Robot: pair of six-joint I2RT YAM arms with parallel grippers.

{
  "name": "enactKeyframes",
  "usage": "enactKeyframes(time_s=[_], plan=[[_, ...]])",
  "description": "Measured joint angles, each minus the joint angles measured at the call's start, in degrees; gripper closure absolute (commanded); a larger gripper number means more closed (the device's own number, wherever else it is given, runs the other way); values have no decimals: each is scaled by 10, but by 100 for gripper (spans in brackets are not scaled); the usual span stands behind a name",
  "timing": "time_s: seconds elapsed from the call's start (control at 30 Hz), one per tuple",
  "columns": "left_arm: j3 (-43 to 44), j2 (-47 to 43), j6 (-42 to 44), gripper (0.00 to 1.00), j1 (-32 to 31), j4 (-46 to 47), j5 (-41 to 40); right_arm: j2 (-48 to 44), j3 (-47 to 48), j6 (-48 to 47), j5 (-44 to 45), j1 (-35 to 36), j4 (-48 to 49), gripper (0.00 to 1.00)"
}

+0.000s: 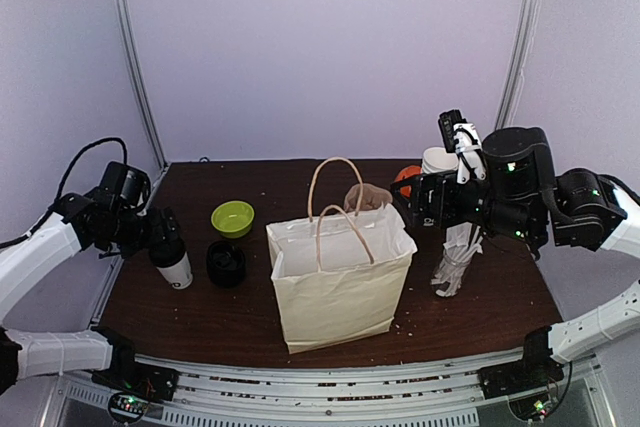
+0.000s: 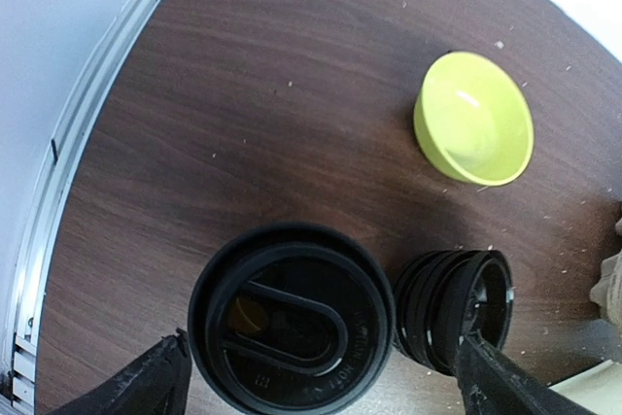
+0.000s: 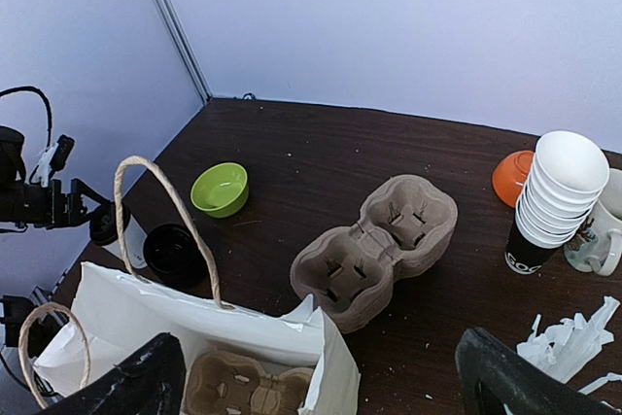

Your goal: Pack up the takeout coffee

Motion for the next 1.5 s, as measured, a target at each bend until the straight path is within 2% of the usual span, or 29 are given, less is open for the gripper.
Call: enactKeyframes(time_s=[0.2,0.5,1.5], plan=[[-16,26,-1,2,0,5,-2,-1,0,1,-1,0,0,0],[-18,9,-2,1,0,-14,-31,-4,0,1,-1,0,-1,0],[-9,73,11,2,-4,-25,-2,-4,-3,-1,-3,-3,3,0]])
